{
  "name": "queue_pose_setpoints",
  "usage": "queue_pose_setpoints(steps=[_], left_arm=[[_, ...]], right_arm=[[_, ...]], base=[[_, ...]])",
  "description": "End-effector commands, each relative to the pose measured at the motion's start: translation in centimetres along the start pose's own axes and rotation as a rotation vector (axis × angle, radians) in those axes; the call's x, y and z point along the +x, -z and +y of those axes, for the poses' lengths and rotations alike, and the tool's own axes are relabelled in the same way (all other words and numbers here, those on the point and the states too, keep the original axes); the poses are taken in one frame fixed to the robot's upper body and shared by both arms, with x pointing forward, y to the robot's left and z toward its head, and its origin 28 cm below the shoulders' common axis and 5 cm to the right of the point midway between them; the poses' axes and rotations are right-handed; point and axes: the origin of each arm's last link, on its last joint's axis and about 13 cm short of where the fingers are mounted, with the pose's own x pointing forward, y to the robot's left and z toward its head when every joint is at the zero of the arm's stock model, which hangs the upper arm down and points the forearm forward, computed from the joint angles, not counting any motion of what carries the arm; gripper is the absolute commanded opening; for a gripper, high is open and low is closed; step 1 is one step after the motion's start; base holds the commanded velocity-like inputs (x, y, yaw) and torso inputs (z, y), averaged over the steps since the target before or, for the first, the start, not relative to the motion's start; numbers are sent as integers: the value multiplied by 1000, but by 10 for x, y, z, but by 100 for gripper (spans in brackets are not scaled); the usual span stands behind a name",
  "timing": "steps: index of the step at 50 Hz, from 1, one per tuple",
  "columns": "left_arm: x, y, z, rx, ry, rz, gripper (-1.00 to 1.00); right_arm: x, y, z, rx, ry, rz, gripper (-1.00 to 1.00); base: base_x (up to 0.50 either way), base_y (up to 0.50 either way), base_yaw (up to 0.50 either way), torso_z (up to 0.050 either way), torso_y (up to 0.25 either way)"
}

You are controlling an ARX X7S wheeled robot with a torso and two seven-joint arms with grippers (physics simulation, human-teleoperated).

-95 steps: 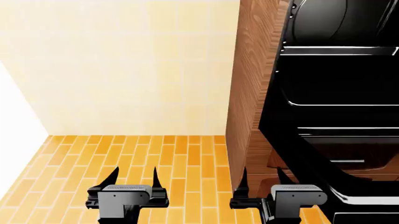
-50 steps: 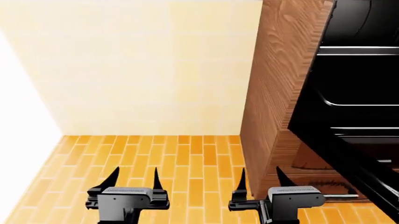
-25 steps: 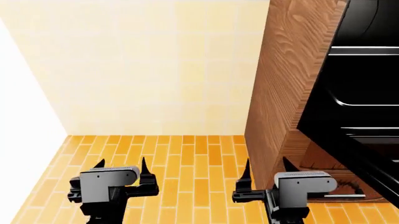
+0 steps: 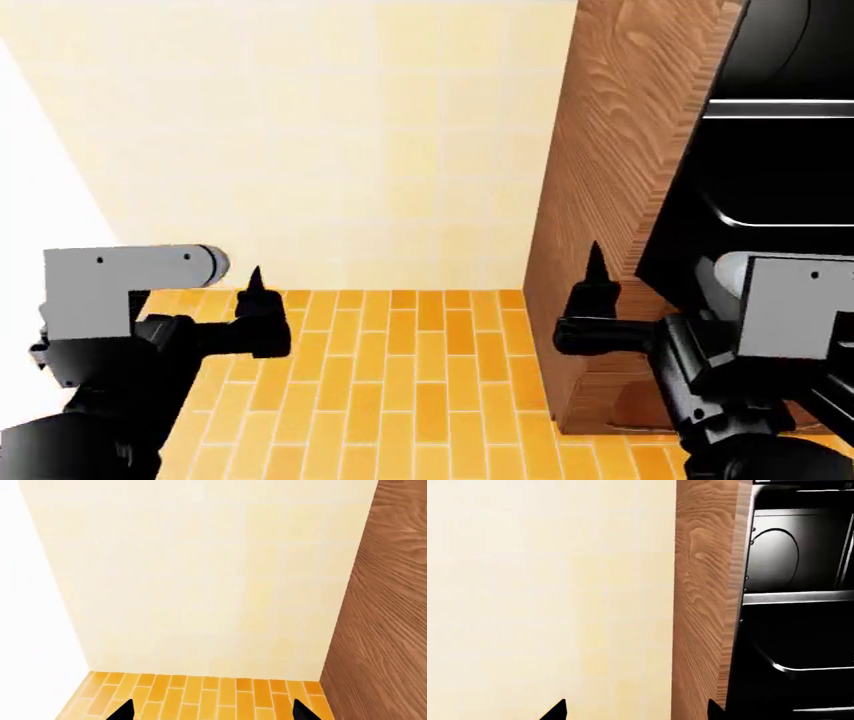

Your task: Fully slide the oven rack out.

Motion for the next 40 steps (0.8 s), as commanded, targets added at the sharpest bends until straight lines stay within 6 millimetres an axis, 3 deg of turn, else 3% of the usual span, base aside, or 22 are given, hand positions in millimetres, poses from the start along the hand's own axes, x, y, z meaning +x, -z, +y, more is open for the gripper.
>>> queue_pose_setpoints(steps=[1, 22, 34, 40], left_arm=[[-49, -56, 21, 151, 67, 34, 100], [-70, -118, 39, 115, 58, 43, 100], [-81, -147, 40, 89, 67, 14, 100], [-85, -153, 42, 87, 73, 4, 100]], right_arm=[[-38, -55, -15, -126, -109, -28, 100], [-56, -122, -29, -289, -49, -97, 100], [-66, -155, -29, -324, -49, -133, 100], [-71, -163, -28, -342, -39, -139, 100]], base=[[0, 0, 0, 0, 0], [0, -7, 0, 0, 0], [0, -450, 0, 0, 0], [0, -500, 0, 49, 0]])
